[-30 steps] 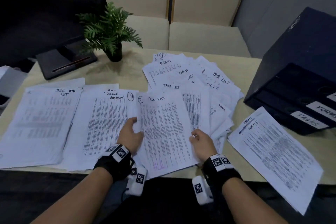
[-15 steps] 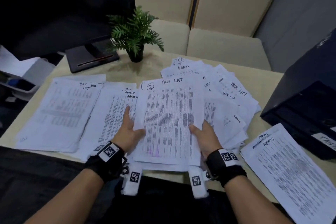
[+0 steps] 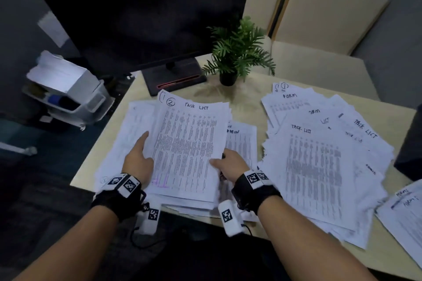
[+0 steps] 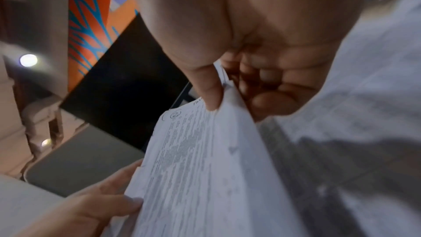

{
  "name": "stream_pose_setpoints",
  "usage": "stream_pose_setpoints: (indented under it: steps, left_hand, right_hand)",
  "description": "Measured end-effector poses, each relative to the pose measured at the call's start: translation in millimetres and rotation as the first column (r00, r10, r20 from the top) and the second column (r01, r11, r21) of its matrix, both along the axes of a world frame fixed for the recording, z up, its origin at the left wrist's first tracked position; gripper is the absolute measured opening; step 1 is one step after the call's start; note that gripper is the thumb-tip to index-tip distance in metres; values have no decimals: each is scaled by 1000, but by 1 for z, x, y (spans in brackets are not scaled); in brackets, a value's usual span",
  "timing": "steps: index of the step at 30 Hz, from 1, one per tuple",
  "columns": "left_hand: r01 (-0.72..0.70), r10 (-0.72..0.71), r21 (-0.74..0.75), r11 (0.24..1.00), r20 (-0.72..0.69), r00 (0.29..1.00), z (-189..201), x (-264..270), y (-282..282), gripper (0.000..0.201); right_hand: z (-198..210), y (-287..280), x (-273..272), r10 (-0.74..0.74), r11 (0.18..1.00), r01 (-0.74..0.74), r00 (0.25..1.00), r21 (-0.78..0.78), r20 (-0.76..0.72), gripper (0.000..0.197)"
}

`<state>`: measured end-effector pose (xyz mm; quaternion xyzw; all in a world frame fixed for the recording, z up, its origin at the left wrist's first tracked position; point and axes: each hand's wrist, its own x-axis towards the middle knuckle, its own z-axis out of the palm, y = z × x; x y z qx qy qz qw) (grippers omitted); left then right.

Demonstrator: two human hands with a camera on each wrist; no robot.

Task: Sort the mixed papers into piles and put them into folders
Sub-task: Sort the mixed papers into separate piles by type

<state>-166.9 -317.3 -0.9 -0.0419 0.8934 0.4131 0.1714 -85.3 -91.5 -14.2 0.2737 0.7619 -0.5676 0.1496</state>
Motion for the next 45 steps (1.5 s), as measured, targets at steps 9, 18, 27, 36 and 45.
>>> stream_pose_setpoints:
  steps: [9, 18, 27, 36, 45]
  left_hand:
    - [-52, 50, -198, 979, -14, 999, -15, -57, -78, 67]
    - [121, -165, -392, 912, -80, 983, 0, -42, -37, 54]
    - [449, -447, 17, 893, -80, 891, 27, 10, 112, 38]
    - [631, -631, 11, 776, -18, 776, 2, 102, 257, 47]
    - [681, -657, -141, 719, 181, 731, -36, 151, 304, 58]
  right_hand:
    - [-27, -94, -71, 62, 977, -91, 986, 192, 154, 37]
    - [1, -72, -61, -17, 938, -33, 990, 346, 139, 26]
    - [26, 53, 23, -243, 917, 214, 969, 337, 45, 22]
    - [7, 205, 157, -448, 801, 333, 885, 497, 129, 33]
    - [-21, 251, 207, -534, 695, 285, 820, 661, 208, 62]
